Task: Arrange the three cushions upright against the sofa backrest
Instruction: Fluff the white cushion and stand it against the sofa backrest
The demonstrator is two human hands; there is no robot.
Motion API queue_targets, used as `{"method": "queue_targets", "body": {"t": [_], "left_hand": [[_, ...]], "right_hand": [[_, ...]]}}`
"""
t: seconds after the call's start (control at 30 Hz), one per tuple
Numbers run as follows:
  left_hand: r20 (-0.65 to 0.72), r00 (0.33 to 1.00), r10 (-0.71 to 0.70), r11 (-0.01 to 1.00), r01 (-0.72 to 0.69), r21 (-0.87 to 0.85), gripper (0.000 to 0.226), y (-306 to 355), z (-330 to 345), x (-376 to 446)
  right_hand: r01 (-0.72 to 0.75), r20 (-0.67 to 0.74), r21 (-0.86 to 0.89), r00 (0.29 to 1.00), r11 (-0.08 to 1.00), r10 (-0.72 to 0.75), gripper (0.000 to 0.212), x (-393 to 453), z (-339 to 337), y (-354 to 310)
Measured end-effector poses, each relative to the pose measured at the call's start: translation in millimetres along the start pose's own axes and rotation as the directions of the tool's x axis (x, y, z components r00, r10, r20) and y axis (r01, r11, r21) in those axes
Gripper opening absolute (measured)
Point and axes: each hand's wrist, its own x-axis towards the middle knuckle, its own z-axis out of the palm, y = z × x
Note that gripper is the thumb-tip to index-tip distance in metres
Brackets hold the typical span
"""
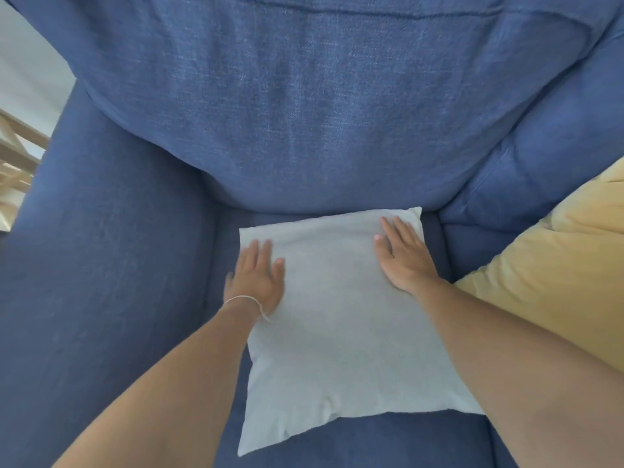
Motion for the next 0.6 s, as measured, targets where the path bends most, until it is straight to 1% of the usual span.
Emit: {"method": "queue_targets", "body": {"t": [0.03, 0.07, 0.1, 0.13, 0.17, 0.2, 0.23, 0.27, 0.3, 0.33, 0.37, 0.43, 0.47, 0.53, 0.6], "left_hand": [[0.06, 0.993, -0.1, 0.995, 0.101, -0.016, 0.069, -9, 0, 0], [0.11, 0.98, -0.164, 0.985, 0.168, -0.027, 0.071, -13, -2, 1], [0.133, 0.974, -0.185, 0.982, 0.19, -0.022, 0.072, -14, -5, 1], [0.123, 0.978, -0.171, 0.985, 0.173, -0.008, 0.073, -13, -11, 0], [0.075, 0.99, -0.123, 0.992, 0.124, -0.007, 0.073, -10, -19, -2], [0.009, 0.999, -0.043, 0.999, 0.043, -0.023, 0.072, -7, -26, -5], [-0.043, 0.998, 0.05, 0.998, -0.052, -0.046, 0.074, -3, -34, -11], [-0.05, 0.989, 0.137, 0.988, -0.14, -0.068, 0.081, 2, -41, -20], [-0.013, 0.976, 0.217, 0.973, -0.217, -0.078, 0.094, 8, -45, -32], [0.053, 0.956, 0.287, 0.956, -0.283, -0.076, 0.11, 13, -46, -46], [0.128, 0.932, 0.34, 0.941, -0.335, -0.053, 0.127, 17, -45, -61], [0.249, 0.887, 0.388, 0.911, -0.41, 0.041, 0.153, 19, -39, -87], [0.292, 0.875, 0.387, 0.899, -0.429, 0.094, 0.16, 15, -34, -96], [0.343, 0.87, 0.356, 0.883, -0.433, 0.182, 0.167, -1, -20, -107], [0.352, 0.887, 0.298, 0.886, -0.394, 0.244, 0.169, -17, -7, -114]], "right_hand": [[-0.033, 0.019, 0.022, 0.999, 0.999, 0.033, 0.065, 0, 1, 1], [-0.05, 0.024, 0.03, 0.998, 0.998, 0.05, 0.066, 1, 0, 0], [-0.057, 0.018, 0.039, 0.998, 0.998, 0.056, 0.066, 0, -1, -3], [-0.049, -0.013, 0.057, 0.999, 0.997, 0.049, 0.065, -3, -2, -6], [-0.016, -0.077, 0.077, 0.997, 0.997, 0.022, 0.065, -8, -4, -8], [0.052, -0.162, 0.093, 0.986, 0.994, -0.036, 0.065, -17, -4, -6], [0.151, -0.233, 0.094, 0.964, 0.984, -0.126, 0.067, -29, -5, -1], [0.261, -0.255, 0.07, 0.938, 0.963, -0.236, 0.071, -42, -4, 7], [0.353, -0.231, 0.029, 0.912, 0.935, -0.338, 0.077, -55, -1, 18], [0.414, -0.18, -0.012, 0.895, 0.91, -0.409, 0.084, -68, 1, 31], [0.438, -0.117, -0.044, 0.891, 0.898, -0.44, 0.091, -79, 3, 44], [0.424, 0.022, -0.085, 0.906, 0.902, -0.423, 0.109, -96, 2, 66], [0.414, 0.106, -0.113, 0.909, 0.903, -0.404, 0.118, -103, -1, 74], [0.433, 0.245, -0.182, 0.889, 0.883, -0.385, 0.137, -113, -3, 83], [0.456, 0.323, -0.238, 0.87, 0.857, -0.373, 0.15, -115, -5, 86]]}}
